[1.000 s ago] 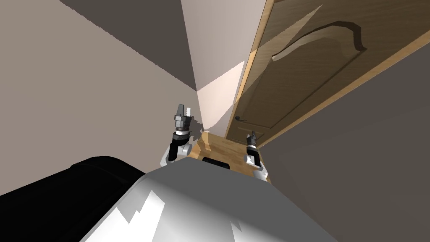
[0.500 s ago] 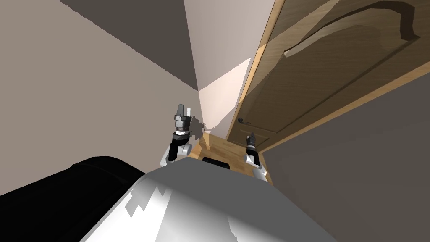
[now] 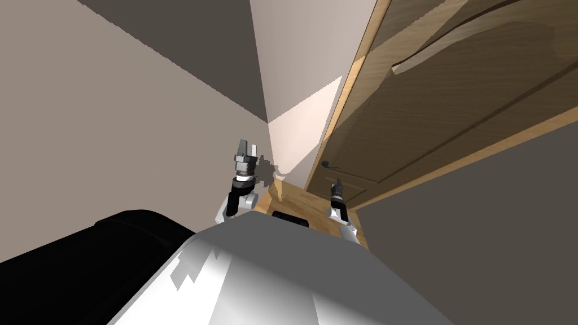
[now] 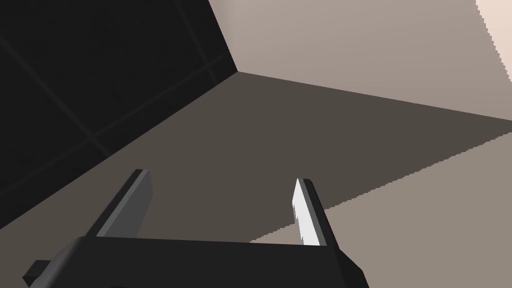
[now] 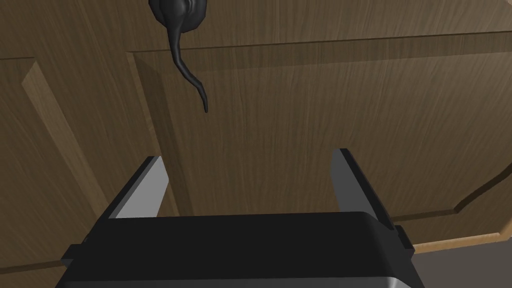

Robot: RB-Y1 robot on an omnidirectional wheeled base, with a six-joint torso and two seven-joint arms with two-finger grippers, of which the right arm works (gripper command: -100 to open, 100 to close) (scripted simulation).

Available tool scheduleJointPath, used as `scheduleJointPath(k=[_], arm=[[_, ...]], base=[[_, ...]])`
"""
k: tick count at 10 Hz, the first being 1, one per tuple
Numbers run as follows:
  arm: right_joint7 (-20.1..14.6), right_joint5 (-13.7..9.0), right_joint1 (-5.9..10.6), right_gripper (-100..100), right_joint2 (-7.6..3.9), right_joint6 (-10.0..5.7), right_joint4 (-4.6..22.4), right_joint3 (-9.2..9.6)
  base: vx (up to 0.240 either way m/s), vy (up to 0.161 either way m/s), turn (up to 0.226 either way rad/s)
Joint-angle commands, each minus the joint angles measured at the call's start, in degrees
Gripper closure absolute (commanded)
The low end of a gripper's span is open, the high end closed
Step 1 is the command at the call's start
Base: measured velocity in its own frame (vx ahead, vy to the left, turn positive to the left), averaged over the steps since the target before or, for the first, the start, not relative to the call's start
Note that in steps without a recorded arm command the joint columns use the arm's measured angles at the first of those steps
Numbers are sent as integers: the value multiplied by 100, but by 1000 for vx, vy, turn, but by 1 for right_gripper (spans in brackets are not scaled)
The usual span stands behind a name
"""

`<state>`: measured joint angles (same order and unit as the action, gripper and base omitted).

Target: Pull the door open

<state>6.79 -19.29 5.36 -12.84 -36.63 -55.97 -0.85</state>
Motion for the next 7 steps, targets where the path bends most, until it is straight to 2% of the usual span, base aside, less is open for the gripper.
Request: scheduleJointPath(k=[1, 7], arm=[[36, -90, 105, -100, -53, -22, 259, 11], [193, -347, 431, -100, -144, -104, 1047, 44]], base=[[95, -5, 75], [91, -13, 67]])
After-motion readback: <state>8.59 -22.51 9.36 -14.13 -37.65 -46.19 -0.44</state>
